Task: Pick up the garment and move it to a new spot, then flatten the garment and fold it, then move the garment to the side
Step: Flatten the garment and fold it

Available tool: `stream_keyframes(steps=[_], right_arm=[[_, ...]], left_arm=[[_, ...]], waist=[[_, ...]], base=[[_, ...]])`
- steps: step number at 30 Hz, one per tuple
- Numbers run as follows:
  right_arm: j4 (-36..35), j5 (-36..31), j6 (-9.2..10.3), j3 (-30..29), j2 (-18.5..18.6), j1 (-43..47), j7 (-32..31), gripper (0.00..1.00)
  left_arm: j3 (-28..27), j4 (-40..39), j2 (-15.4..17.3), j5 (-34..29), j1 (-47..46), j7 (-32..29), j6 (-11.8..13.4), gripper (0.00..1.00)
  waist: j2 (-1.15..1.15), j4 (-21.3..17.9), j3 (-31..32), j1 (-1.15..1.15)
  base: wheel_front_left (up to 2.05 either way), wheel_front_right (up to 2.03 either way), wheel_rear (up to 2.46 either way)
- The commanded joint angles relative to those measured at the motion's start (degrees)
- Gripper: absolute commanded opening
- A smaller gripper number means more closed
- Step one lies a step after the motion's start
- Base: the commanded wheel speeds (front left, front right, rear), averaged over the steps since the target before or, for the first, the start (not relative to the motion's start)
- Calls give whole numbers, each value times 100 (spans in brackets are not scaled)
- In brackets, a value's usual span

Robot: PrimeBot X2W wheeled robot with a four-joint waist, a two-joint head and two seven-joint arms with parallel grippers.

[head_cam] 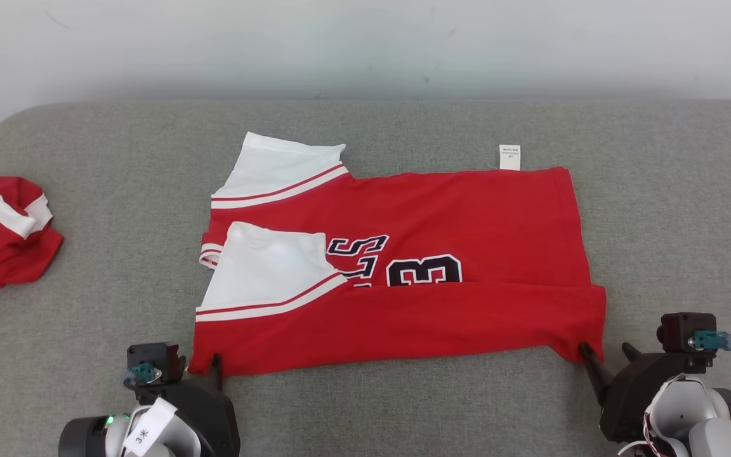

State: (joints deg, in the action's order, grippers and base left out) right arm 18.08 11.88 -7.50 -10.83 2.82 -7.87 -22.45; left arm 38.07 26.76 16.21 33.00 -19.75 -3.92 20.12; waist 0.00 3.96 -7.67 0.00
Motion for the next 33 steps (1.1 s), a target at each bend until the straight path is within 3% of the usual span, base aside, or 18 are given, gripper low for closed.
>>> stream_keyframes(steps=[1, 9, 10, 11, 12, 13, 15, 26, 33], right_arm=[[44, 44, 2, 11, 17, -69, -24, 100], [88, 139, 2, 198, 12, 42, -267, 100], [72, 149, 2, 211, 11, 54, -292, 100], [64, 149, 2, 218, 12, 54, -305, 100], [61, 126, 2, 207, 12, 42, -311, 82], [61, 103, 2, 195, 12, 27, -313, 41], [69, 56, 2, 157, 12, -9, -295, 0], [-7, 94, 3, 95, 18, -90, -308, 0], [-423, 255, 3, 63, 17, 208, -652, 0]], left_arm=[[-13, 27, 12, 7, -58, 33, -7, 75], [-5, 81, -41, 69, -112, 68, -34, 74], [-22, 88, -52, 96, -107, 81, -40, 67], [-29, 107, -57, 114, -97, 67, -37, 42], [-41, 102, -62, 138, -99, 103, -68, 8], [-42, 117, -71, 166, -102, 85, -102, 0], [-34, 155, -80, 208, -126, 78, -132, 0], [-74, 251, -96, 330, -159, 77, -255, 0], [-163, 40, -6, 499, 8, 27, -249, 0]], waist=[[0, 14, -14, 0], [0, 57, -55, 0], [0, 53, -60, 0], [0, 47, -65, 0], [0, 42, -71, 0], [0, 39, -78, 0], [0, 36, -89, 0], [0, 46, -89, 0], [0, 59, 37, 0]], base=[[0, 0, 0], [0, 0, 0], [0, 0, 0], [0, 0, 0], [0, 0, 0], [0, 0, 0], [0, 0, 0], [0, 0, 0], [0, 0, 0]])
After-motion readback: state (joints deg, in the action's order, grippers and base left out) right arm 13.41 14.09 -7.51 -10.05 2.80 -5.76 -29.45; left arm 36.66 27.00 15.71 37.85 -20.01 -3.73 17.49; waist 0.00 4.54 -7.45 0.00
